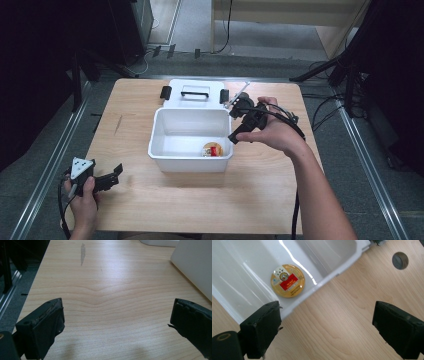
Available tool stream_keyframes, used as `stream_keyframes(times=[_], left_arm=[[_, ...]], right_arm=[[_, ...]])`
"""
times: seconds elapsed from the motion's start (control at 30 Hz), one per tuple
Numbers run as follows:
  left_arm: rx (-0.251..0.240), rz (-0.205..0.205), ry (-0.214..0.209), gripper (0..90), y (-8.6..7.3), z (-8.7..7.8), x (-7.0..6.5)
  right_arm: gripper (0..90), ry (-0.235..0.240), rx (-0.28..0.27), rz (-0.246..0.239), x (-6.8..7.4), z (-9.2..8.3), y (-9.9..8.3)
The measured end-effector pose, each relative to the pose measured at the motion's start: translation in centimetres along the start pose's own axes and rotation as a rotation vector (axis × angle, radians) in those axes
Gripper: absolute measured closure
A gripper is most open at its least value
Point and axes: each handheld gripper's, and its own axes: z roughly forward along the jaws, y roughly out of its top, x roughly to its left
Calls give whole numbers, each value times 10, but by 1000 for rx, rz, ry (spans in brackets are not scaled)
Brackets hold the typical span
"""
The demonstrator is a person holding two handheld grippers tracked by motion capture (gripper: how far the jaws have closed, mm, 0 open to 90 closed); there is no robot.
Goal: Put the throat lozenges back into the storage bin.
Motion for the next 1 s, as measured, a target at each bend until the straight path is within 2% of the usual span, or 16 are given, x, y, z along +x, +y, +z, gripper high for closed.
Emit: stream_keyframes(times=[0.07,0.2,0.27,0.4,0.53,0.57,0.6,0.7,0.77,0.8,0.87,0.9,1.0], left_arm=[[0,2,3,0,0,0,0],[-6,1,4,0,0,0,-1],[-5,6,8,0,0,0,-2],[-4,14,14,0,0,0,-3],[-12,14,16,0,-1,-1,-3],[-12,14,16,0,-1,-1,-3],[-11,16,16,0,-1,-1,-3],[-11,20,14,0,-1,-1,-4],[-12,21,15,0,-1,-1,-4],[-13,21,15,0,-1,-2,-4],[-13,19,16,0,-1,-1,-4],[-13,19,16,0,-1,-1,-4],[-17,16,16,0,-1,-2,-3]], right_arm=[[49,0,-1,38,-7,-2,-13],[24,-5,-2,57,-12,0,-27],[21,-11,-5,87,-17,3,-43],[20,-21,-13,141,-24,7,-64],[20,-26,-22,174,-30,12,-85],[20,-26,-22,174,-30,12,-85],[20,-34,-26,194,-33,16,-95],[20,-36,-36,226,-36,21,-110],[20,-36,-46,243,-38,23,-117],[20,-34,-57,267,-40,27,-127],[20,-46,-67,291,-42,31,-137],[20,-46,-67,291,-42,31,-137],[21,-73,-107,328,-44,37,-156]])
